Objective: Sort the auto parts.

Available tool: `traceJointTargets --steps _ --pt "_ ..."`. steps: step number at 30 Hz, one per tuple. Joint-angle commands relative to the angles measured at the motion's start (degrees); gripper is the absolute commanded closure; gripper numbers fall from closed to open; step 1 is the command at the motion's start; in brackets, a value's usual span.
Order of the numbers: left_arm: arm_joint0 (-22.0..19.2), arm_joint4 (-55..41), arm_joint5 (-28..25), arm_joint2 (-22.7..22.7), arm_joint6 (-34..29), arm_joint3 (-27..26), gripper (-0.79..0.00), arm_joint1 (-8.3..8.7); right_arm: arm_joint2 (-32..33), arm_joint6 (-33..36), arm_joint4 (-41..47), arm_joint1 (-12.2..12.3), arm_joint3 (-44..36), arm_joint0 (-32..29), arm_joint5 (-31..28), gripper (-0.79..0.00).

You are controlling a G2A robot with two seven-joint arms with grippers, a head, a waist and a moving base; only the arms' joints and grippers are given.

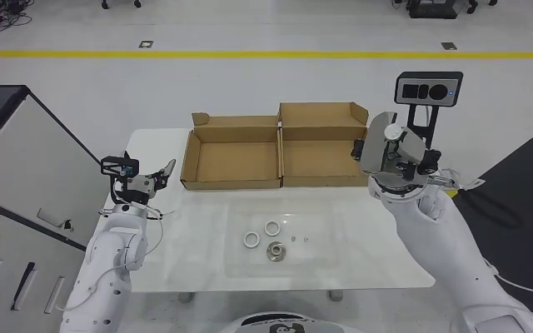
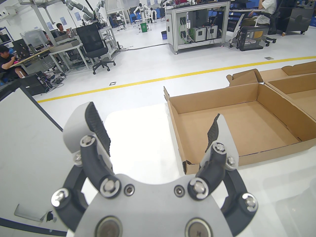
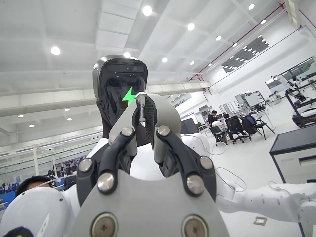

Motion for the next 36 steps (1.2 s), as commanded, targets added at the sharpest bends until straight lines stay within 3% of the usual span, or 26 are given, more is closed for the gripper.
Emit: traceJointTargets --steps 1,11,21,28,29,31,36 --pt "0.0 0.0 0.0 0.0 0.0 0.0 -0.785 0.00 0.0 0.0 0.0 0.0 0.0 0.0 0.0 0.000" --pt "0.0 0.0 0.0 0.0 0.0 0.0 -0.785 0.00 0.3 -0.3 -1.0 0.0 0.0 0.0 0.5 0.000" --pt "0.0 0.0 0.0 0.0 0.0 0.0 -0.785 0.00 13.6 1.0 -16.0 1.8 3.2 -5.0 9.7 0.000" --pt "0.0 0.0 0.0 0.0 0.0 0.0 -0.785 0.00 26.9 6.7 -31.2 4.0 5.1 -8.8 18.3 0.000" --pt "0.0 0.0 0.0 0.0 0.0 0.0 -0.785 0.00 28.7 8.4 -36.8 4.4 5.2 -8.5 19.4 0.000" --pt "0.0 0.0 0.0 0.0 0.0 0.0 -0.785 0.00 30.3 9.3 -40.2 4.8 5.6 -7.8 21.6 0.000" --pt "0.0 0.0 0.0 0.0 0.0 0.0 -0.785 0.00 30.3 15.1 -61.5 6.2 6.2 -1.3 22.7 0.000"
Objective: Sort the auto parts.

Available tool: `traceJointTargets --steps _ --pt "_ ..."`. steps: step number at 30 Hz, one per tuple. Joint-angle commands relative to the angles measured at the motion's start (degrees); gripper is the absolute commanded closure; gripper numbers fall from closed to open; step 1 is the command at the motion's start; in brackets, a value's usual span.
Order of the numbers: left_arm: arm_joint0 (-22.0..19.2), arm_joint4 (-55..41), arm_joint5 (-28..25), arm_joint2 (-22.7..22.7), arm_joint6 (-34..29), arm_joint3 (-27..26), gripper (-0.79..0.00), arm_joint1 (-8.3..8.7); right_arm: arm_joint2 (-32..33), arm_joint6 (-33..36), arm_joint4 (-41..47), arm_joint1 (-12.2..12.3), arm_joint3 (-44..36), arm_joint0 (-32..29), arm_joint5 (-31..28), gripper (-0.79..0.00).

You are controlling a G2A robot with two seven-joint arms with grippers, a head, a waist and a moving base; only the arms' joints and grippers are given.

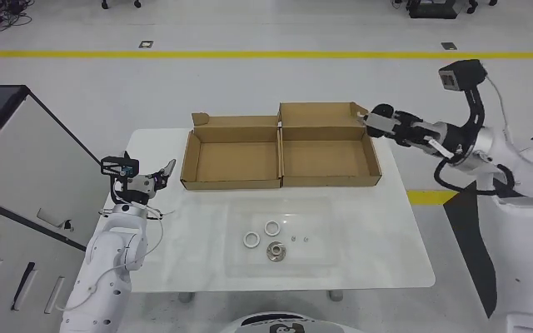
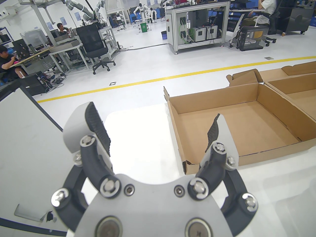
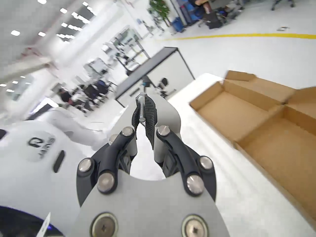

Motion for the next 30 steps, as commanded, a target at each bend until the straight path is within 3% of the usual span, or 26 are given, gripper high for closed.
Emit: traceJointTargets --steps 1,7,16,30 --pt "0.0 0.0 0.0 0.0 0.0 0.0 -0.785 0.00 -1.5 1.9 -10.4 0.4 0.9 3.2 -0.8 0.000" --pt "0.0 0.0 0.0 0.0 0.0 0.0 -0.785 0.00 -11.1 3.6 -30.0 0.7 7.4 13.7 -4.9 0.000" --pt "0.0 0.0 0.0 0.0 0.0 0.0 -0.785 0.00 -29.2 0.7 -51.7 -1.1 22.1 24.8 -9.7 0.000" --pt "0.0 0.0 0.0 0.0 0.0 0.0 -0.785 0.00 -45.2 -6.4 -64.9 -5.1 42.8 31.2 -10.8 0.000"
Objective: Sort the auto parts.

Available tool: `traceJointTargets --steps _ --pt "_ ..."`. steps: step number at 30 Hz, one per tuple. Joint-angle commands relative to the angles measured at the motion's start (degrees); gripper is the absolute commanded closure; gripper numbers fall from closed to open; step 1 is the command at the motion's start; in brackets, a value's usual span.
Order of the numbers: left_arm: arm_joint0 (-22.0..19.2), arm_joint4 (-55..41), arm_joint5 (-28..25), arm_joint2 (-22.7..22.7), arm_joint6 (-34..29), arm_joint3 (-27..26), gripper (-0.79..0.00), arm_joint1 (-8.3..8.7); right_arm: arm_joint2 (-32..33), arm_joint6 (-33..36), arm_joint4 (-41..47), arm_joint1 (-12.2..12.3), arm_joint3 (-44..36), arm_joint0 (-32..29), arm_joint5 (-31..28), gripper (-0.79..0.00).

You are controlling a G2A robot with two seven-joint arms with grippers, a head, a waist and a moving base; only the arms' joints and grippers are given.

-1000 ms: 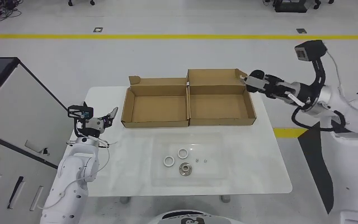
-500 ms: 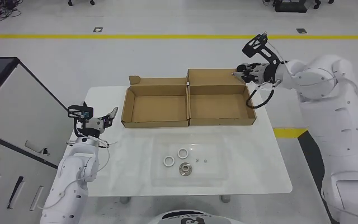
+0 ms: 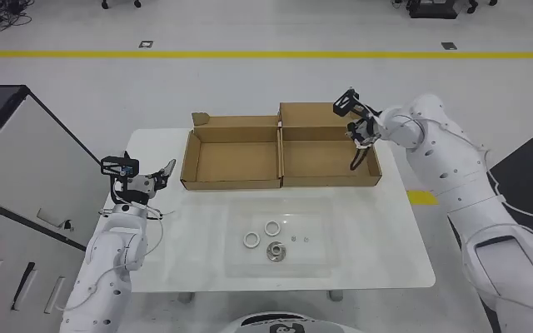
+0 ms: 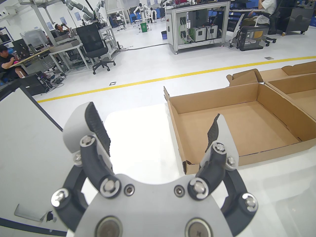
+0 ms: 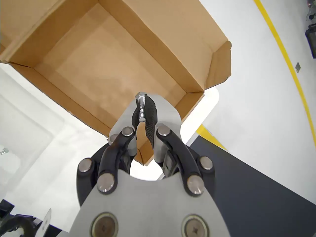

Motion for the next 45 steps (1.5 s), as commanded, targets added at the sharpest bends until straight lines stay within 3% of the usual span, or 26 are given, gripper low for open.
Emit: traceJointTargets --steps 1,16,35,36,38,41,45 --pt "0.0 0.0 0.0 0.0 0.0 0.0 -0.785 0.00 -1.5 -0.7 -0.4 -0.6 2.4 0.4 0.1 0.000" --pt "0.0 0.0 0.0 0.0 0.0 0.0 -0.785 0.00 -9.4 -4.5 -0.6 -5.1 18.0 2.7 0.9 0.000" --pt "0.0 0.0 0.0 0.0 0.0 0.0 -0.785 0.00 -11.2 -7.2 -2.1 -7.4 25.3 3.4 1.2 0.000" --pt "0.0 0.0 0.0 0.0 0.0 0.0 -0.785 0.00 -11.3 -7.2 -2.3 -7.5 25.6 3.5 1.3 -0.012" --pt "0.0 0.0 0.0 0.0 0.0 0.0 -0.785 0.00 -11.4 -7.3 -2.5 -7.7 26.0 3.6 1.3 -0.132" --pt "0.0 0.0 0.0 0.0 0.0 0.0 -0.785 0.00 -11.4 -7.5 -2.6 -8.0 26.5 3.7 1.4 -0.200" --pt "0.0 0.0 0.0 0.0 0.0 0.0 -0.785 0.00 -11.2 -8.2 -2.7 -8.2 26.9 3.9 1.2 -0.234"
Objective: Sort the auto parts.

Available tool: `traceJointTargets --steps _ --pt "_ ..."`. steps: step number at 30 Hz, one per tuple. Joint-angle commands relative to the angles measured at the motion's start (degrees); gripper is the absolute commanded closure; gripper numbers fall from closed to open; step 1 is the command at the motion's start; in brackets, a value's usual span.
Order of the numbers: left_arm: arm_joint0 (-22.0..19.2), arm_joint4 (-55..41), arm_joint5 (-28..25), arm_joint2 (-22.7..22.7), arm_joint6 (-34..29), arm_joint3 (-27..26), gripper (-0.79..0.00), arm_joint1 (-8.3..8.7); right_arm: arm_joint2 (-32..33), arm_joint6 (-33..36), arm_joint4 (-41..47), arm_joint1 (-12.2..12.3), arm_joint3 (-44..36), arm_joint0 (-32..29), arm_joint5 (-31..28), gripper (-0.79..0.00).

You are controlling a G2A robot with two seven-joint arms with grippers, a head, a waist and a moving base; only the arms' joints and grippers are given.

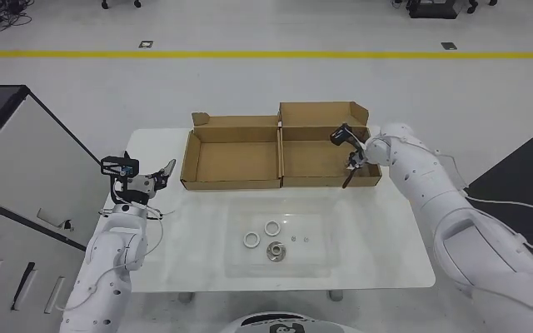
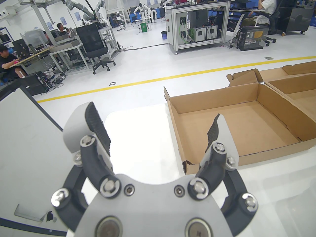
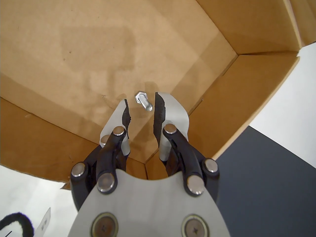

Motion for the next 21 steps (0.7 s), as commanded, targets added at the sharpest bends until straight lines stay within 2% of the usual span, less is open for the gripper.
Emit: traceJointTargets --steps 1,2,6,9,10,15,21 --pt "0.0 0.0 0.0 0.0 0.0 0.0 -0.785 0.00 0.2 -0.3 0.1 -0.1 0.1 0.1 -0.1 -0.243" --pt "0.0 0.0 0.0 0.0 0.0 0.0 -0.785 0.00 0.2 -0.4 0.0 -0.1 0.1 0.1 -0.2 -0.256" --pt "0.0 0.0 0.0 0.0 0.0 0.0 -0.785 0.00 0.9 -1.0 -0.1 0.0 -0.9 0.4 -0.6 -0.391" --pt "0.0 0.0 0.0 0.0 0.0 0.0 -0.785 0.00 1.7 -1.3 -0.4 0.3 -2.4 0.6 -0.9 -0.730" --pt "0.0 0.0 0.0 0.0 0.0 0.0 -0.785 0.00 2.1 -1.2 -0.6 0.5 -3.0 0.6 -0.9 -0.785" --pt "0.0 0.0 0.0 0.0 0.0 0.0 -0.785 0.00 4.8 -0.7 -1.1 1.9 -8.4 0.2 -1.3 -0.785" --pt "0.0 0.0 0.0 0.0 0.0 0.0 -0.785 0.00 11.3 2.9 0.2 4.8 -21.3 -3.4 -2.7 -0.785"
